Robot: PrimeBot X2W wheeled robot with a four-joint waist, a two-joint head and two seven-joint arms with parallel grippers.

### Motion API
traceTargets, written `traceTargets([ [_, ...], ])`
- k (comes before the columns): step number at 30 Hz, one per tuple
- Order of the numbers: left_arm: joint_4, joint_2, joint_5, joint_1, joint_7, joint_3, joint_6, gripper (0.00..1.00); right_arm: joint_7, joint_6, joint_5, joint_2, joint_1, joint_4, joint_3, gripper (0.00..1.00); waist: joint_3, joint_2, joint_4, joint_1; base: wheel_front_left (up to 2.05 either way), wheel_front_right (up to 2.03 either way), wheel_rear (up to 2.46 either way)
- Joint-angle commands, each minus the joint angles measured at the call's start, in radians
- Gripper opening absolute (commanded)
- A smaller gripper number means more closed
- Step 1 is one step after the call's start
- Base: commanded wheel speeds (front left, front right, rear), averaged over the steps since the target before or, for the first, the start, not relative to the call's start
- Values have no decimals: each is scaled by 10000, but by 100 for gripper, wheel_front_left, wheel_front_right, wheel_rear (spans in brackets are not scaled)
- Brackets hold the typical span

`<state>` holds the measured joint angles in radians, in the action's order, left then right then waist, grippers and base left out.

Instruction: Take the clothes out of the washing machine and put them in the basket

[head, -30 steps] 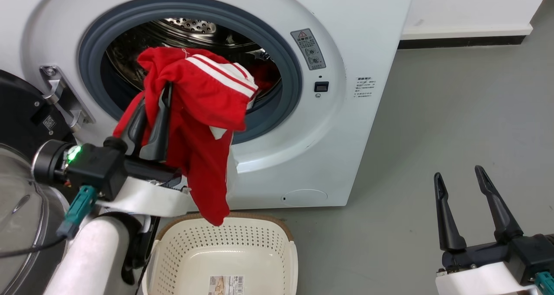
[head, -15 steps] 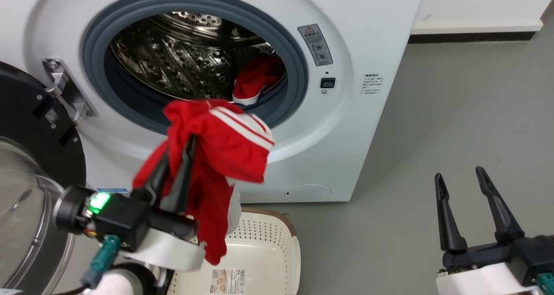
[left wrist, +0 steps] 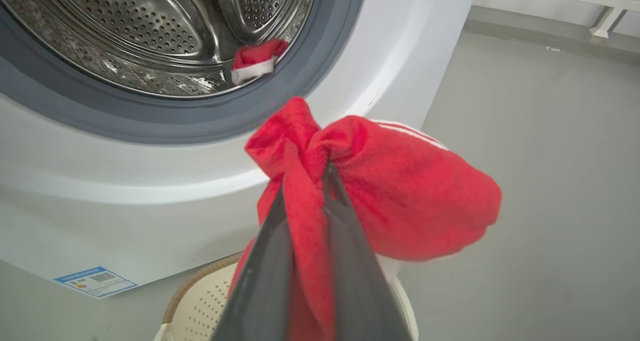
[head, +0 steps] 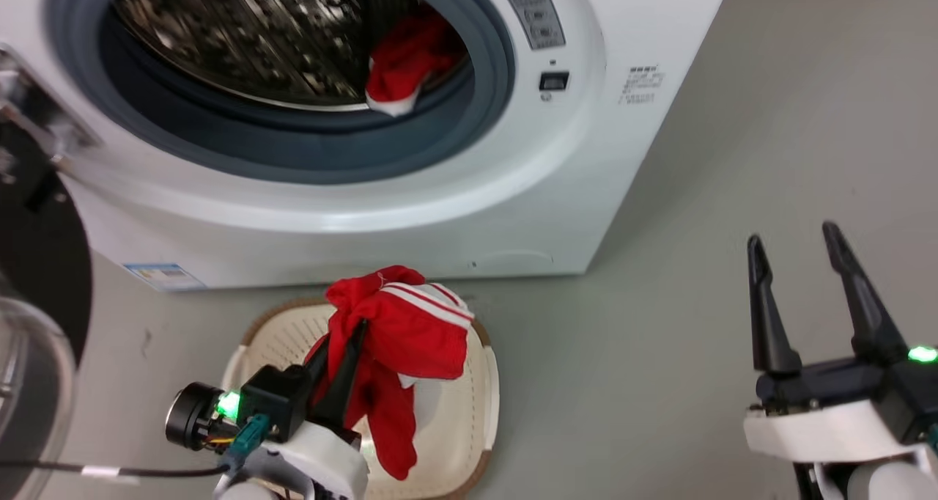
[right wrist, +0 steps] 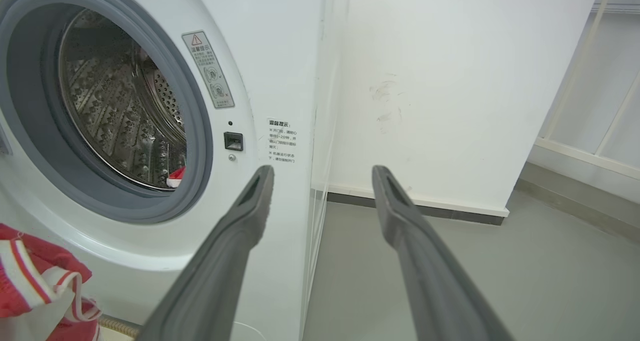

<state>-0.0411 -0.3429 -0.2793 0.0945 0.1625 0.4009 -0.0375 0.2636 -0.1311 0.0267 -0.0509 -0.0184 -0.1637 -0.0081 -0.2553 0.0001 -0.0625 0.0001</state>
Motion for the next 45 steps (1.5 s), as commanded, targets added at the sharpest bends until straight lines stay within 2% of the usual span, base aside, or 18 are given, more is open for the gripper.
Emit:
traceTargets([
  [1, -703, 16, 17, 421, 162, 41, 147, 0, 17, 7, 5, 12, -342, -101, -17, 100, -863, -1, -273, -1, 0, 0, 0],
  [4, -1501, 201, -51, 812, 348, 106, 312, 0, 17, 7, -5, 15, -591, -166, -42, 100, -1313, -1, -373, -1, 0, 0, 0],
  [15, -6582, 537, 488, 3491, 779, 616, 973, 0, 17, 8, -165, 15, -1676, -452, -147, 100, -3745, -1, -669, -1, 0, 0, 0],
  [24, -10013, 900, 1127, 5854, 646, 1280, 1179, 0, 17, 7, -229, 15, -2434, -697, -366, 100, -5373, -1, -627, -1, 0, 0, 0],
  [31, -11725, 1135, 1475, 7215, 140, 1711, 1150, 0, 17, 8, -259, 15, -2895, -805, -529, 100, -6326, -1, -648, -1, 0, 0, 0],
  [39, -12307, 1217, 1460, 7689, -415, 1934, 1233, 0, 17, 8, -380, 15, -3089, -722, -536, 100, -6696, -1, -731, -1, 0, 0, 0],
  [40, -12334, 1218, 1427, 7678, -458, 1932, 1248, 33, 17, 8, -395, 15, -3089, -698, -519, 100, -6661, -1, -735, -1, 0, 0, 0],
  [41, -12348, 1205, 1468, 7656, -369, 1961, 1209, 100, 17, 8, -422, 15, -3096, -671, -498, 100, -6604, -1, -736, -1, 0, 0, 0],
  [45, -12397, 1354, 1250, 7309, -77, 1898, 1282, 100, 17, 8, -413, 15, -3079, -579, -462, 100, -6134, -1, -670, -1, 0, 0, 0],
])
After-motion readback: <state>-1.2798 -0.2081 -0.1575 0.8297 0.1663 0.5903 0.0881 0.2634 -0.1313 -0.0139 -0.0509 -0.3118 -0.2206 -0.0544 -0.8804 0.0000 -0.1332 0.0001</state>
